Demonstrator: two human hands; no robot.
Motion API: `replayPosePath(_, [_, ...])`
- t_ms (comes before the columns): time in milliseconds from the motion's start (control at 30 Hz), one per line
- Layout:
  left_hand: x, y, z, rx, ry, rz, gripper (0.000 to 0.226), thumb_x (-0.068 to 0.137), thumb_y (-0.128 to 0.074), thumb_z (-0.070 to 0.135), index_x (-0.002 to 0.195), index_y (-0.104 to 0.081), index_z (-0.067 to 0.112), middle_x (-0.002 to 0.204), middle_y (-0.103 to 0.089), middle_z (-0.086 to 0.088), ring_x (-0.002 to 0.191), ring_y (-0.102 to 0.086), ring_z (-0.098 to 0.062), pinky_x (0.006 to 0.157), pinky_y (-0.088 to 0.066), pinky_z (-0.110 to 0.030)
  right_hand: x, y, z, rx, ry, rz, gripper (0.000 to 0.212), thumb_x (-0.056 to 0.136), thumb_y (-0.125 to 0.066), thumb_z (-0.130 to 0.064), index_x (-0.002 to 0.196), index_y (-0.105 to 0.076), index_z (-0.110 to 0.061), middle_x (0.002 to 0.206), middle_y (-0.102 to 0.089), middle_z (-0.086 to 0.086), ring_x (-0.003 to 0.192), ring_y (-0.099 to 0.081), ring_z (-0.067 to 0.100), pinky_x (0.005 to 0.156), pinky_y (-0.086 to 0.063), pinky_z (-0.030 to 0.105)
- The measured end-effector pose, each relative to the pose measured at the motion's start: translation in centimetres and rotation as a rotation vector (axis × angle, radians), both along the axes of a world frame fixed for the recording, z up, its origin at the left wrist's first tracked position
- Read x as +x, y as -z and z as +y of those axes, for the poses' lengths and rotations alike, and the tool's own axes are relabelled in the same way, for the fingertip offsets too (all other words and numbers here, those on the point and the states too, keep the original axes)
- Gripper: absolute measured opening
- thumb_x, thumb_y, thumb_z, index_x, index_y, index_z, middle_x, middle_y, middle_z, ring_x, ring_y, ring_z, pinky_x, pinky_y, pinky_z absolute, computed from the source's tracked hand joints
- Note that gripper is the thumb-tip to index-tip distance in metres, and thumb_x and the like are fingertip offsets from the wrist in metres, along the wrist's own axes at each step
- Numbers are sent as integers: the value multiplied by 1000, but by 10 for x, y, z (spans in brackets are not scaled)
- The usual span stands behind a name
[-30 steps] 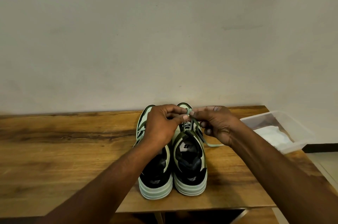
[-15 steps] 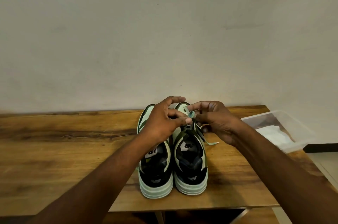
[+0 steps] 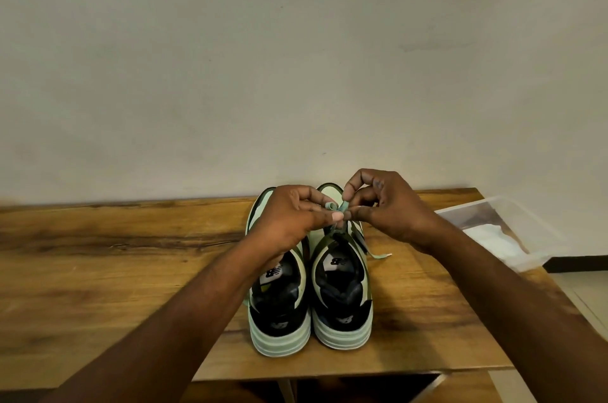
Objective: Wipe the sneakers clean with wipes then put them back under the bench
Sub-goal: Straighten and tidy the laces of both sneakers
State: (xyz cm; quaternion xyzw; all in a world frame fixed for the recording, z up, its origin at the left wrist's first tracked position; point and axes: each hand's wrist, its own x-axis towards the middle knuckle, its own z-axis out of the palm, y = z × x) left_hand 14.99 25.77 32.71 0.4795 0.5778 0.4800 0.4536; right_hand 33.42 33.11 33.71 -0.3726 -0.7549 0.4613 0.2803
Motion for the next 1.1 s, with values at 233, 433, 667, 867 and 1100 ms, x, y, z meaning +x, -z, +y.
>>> replayPosePath(233, [6, 6, 3, 27, -203, 46, 17, 82, -86, 5, 90, -73, 0, 76, -79, -11, 79, -80, -23, 81, -62, -30, -2, 3, -3, -15, 45, 26, 24, 87, -80, -5, 102, -62, -10, 79, -79, 7, 81, -78, 20, 81, -60, 34])
replayPosePath(433, [11, 13, 5, 49, -356, 91, 13, 79, -90, 10, 80, -76, 9, 71, -78, -4, 72, -78, -17, 80, -62, -33, -8, 14, -4, 172, 81, 1, 20, 83, -85, -11, 99, -78, -22, 79, -79, -6, 76, -77, 8, 74, -63, 33])
replayPosePath(667, [10, 19, 5, 75, -418, 108, 16, 74, -93, 10, 72, -78, 15, 72, -78, 0, 73, -78, -17, 86, -64, -47, -10, 15, -3, 232, 6, -91, 31, 78, -88, -10, 102, -82, -29, 85, -78, -12, 73, -70, 1, 65, -55, 16])
replayPosePath(867, [9, 21, 4, 92, -373, 130, 13, 78, -91, 12, 76, -79, 15, 75, -78, 1, 74, -78, -18, 87, -63, -47, -12, 18, 0, 380, -39, -304, 23, 94, -70, -15, 104, -79, -34, 91, -68, -15, 76, -59, 1, 65, -50, 26])
replayPosePath(1100, [9, 23, 5, 138, -289, 310, 8, 84, -87, 23, 88, -81, 19, 74, -77, 6, 72, -75, -7, 81, -63, -41, -12, 22, 0, 369, -80, -430, 13, 98, -59, -10, 100, -69, -17, 90, -67, -2, 82, -61, 16, 75, -54, 48])
